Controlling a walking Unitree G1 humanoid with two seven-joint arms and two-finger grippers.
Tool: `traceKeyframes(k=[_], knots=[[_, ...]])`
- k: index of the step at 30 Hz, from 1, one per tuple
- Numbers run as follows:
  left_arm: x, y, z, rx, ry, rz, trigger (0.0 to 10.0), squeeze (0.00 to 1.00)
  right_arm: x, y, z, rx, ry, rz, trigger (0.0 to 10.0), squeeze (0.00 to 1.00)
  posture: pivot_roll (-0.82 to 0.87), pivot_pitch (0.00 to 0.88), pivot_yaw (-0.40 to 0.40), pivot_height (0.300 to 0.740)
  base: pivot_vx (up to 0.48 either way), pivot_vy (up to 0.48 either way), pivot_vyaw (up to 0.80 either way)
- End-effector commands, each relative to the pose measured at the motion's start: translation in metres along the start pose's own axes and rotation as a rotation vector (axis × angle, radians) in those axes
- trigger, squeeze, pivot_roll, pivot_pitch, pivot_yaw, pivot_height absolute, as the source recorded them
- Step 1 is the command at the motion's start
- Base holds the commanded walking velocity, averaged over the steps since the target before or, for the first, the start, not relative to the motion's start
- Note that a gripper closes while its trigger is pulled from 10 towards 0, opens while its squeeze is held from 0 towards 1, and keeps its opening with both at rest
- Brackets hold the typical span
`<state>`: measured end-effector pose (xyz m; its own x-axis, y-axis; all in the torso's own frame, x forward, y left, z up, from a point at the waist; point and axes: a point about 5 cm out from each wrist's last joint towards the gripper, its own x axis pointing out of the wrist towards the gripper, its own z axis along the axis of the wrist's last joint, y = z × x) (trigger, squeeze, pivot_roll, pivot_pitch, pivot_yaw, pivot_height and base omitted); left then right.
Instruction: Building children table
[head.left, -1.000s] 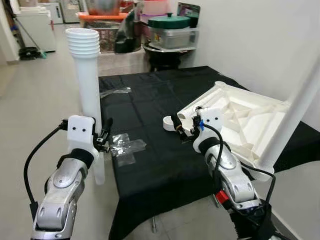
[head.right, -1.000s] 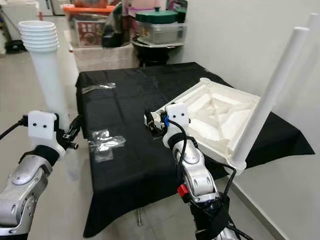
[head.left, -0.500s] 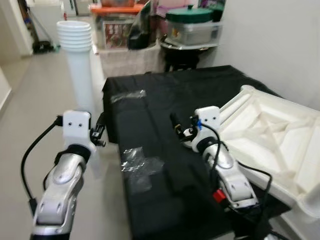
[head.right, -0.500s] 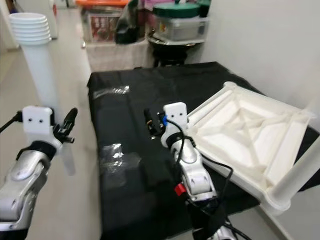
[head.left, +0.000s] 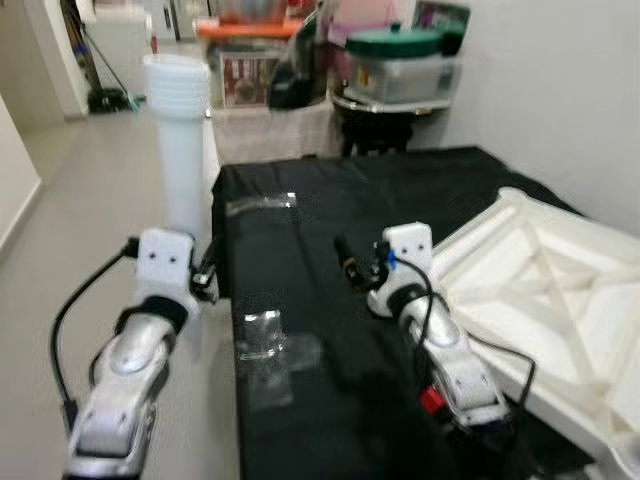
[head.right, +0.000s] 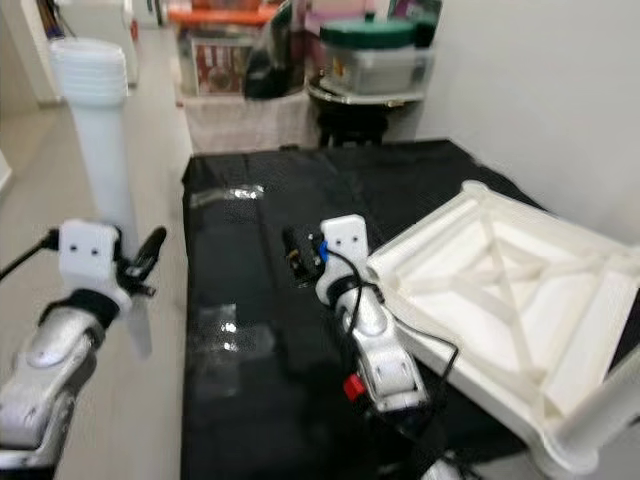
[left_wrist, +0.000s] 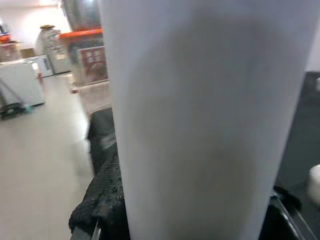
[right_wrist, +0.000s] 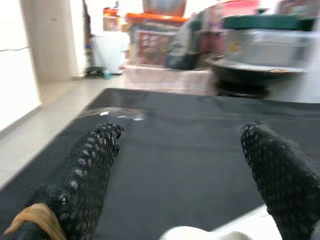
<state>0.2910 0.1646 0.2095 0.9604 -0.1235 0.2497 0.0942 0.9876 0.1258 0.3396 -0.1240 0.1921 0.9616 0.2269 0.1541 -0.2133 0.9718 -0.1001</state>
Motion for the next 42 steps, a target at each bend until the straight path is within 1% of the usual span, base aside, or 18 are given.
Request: traceKeyframes(k=[1,7,13,15,23,24,25,26,28,31,33,34,35,37,39,40,41,42], knots=[[0.000,0.003,0.002,0.008,-0.011,0.006,10.0,0.00,0.000,0.000,-0.003,0.005,0.009,-0.002,10.0,0.00,0.06,0.000,-0.029,0.740,0.000,-0.442,0.00],[-0.001,0.003,0.001,0.005,-0.005,0.014,10.0,0.00,0.000,-0.007,-0.003,-0.002,0.019,-0.025,10.0,0.00,0.06,0.000,-0.036,0.740,0.000,-0.440,0.00],[-0.002,0.002,0.001,0.003,-0.004,0.017,10.0,0.00,0.000,-0.007,-0.002,-0.004,0.019,-0.022,10.0,0.00,0.06,0.000,-0.037,0.740,0.000,-0.418,0.00],[-0.002,0.003,0.001,-0.021,-0.005,0.026,10.0,0.00,-0.003,-0.009,-0.005,-0.010,0.030,-0.023,10.0,0.00,0.06,0.000,-0.037,0.740,0.000,0.000,0.00],[-0.002,0.004,0.001,-0.023,-0.007,0.035,10.0,0.00,-0.007,-0.022,-0.008,-0.026,0.048,-0.045,10.0,0.00,0.05,0.000,-0.037,0.740,0.000,0.000,0.00],[-0.001,0.004,0.001,-0.020,-0.003,0.036,10.0,0.00,-0.008,-0.031,-0.007,-0.056,0.052,-0.043,10.0,0.00,0.05,0.000,-0.036,0.740,0.000,0.000,0.00],[-0.001,0.004,0.001,-0.018,-0.002,0.037,10.0,0.00,-0.009,-0.035,-0.007,-0.071,0.053,-0.039,10.0,0.00,0.05,0.000,-0.037,0.740,0.000,0.000,0.00],[-0.001,0.004,0.001,-0.018,-0.002,0.037,10.0,0.00,-0.009,-0.035,-0.007,-0.071,0.053,-0.039,10.0,0.00,0.05,0.000,-0.037,0.740,0.000,0.000,0.00],[-0.001,0.005,0.001,-0.018,-0.003,0.041,10.0,0.00,-0.009,-0.044,-0.005,-0.107,0.050,-0.023,10.0,0.00,0.05,0.000,-0.036,0.740,0.000,0.000,0.00],[-0.001,0.005,0.004,-0.019,-0.011,0.044,10.0,0.00,-0.010,-0.057,-0.001,-0.186,0.043,0.056,10.0,0.00,0.05,0.000,-0.037,0.740,0.000,0.000,0.00],[-0.001,0.006,0.005,-0.020,-0.013,0.045,10.0,0.00,-0.010,-0.074,-0.001,-0.243,0.064,0.074,10.0,0.00,0.05,0.000,-0.037,0.740,0.000,0.000,0.00],[0.000,0.006,0.005,-0.020,-0.014,0.045,10.0,0.00,-0.010,-0.078,-0.001,-0.255,0.071,0.074,10.0,0.00,0.05,0.000,-0.037,0.740,0.000,0.000,0.00],[-0.001,0.006,0.005,-0.021,-0.015,0.046,10.0,0.00,-0.008,-0.088,0.001,-0.276,0.079,0.061,10.0,0.00,0.05,0.000,-0.038,0.740,0.000,0.000,0.00],[-0.001,0.006,0.005,-0.021,-0.015,0.046,10.0,0.00,-0.008,-0.088,0.001,-0.276,0.079,0.061,10.0,0.00,0.05,0.000,-0.038,0.740,0.000,0.000,0.00],[-0.001,0.006,0.005,-0.021,-0.017,0.047,10.0,0.00,-0.006,-0.099,0.003,-0.296,0.086,0.047,10.0,0.00,0.05,0.000,-0.038,0.740,0.000,0.000,0.00],[-0.001,0.006,0.005,-0.021,-0.017,0.047,10.0,0.00,-0.006,-0.099,0.003,-0.296,0.086,0.047,10.0,0.00,0.05,0.000,-0.038,0.740,0.000,0.000,0.00],[0.000,0.005,0.007,-0.021,-0.020,0.044,10.0,0.00,0.000,-0.118,0.011,-0.322,0.078,0.019,10.0,0.00,0.05,0.000,-0.034,0.740,0.000,0.000,0.00],[0.000,0.005,0.007,-0.021,-0.020,0.044,10.0,0.00,0.000,-0.118,0.011,-0.322,0.078,0.019,10.0,0.00,0.05,0.000,-0.034,0.740,0.000,0.000,0.00]])
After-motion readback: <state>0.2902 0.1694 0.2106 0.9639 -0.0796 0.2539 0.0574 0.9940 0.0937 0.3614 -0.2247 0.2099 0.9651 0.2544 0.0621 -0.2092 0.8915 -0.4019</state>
